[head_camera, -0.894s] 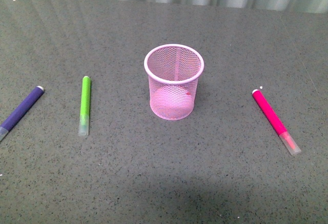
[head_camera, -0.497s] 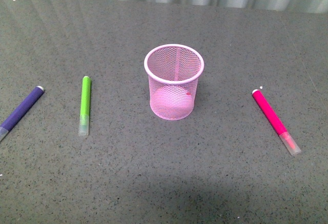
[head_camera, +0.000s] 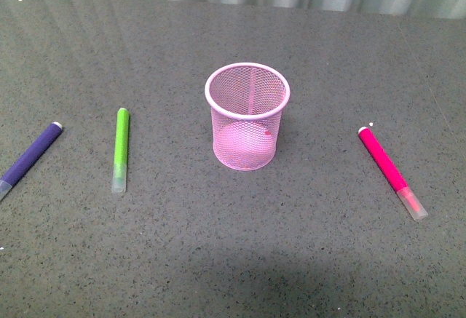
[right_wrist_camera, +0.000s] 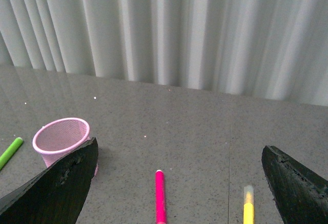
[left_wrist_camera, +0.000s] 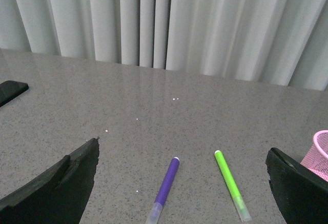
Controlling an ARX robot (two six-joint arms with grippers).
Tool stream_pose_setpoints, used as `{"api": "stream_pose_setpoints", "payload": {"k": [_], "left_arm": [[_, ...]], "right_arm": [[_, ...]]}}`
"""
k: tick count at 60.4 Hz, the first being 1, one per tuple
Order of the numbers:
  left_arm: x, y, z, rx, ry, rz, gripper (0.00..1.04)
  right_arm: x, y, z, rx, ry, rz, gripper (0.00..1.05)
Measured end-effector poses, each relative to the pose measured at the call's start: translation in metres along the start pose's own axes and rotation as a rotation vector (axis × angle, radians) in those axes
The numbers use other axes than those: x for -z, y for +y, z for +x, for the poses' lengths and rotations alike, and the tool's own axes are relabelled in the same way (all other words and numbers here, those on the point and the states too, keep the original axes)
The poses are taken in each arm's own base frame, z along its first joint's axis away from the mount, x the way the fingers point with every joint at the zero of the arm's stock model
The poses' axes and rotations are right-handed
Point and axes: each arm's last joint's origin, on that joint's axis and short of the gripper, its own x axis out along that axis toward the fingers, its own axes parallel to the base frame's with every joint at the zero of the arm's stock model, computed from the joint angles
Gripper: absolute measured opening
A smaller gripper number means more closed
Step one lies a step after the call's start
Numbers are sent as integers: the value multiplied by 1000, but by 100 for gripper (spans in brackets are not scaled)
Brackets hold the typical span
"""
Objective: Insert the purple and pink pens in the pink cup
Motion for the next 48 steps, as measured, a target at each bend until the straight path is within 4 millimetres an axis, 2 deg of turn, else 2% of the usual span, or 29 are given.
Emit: {"api": "stream_pose_setpoints", "payload": {"k": [48], "left_arm": [[0, 0, 0, 0, 0, 0, 97]], "right_arm": [[0, 0, 0, 0, 0, 0, 97]]}}
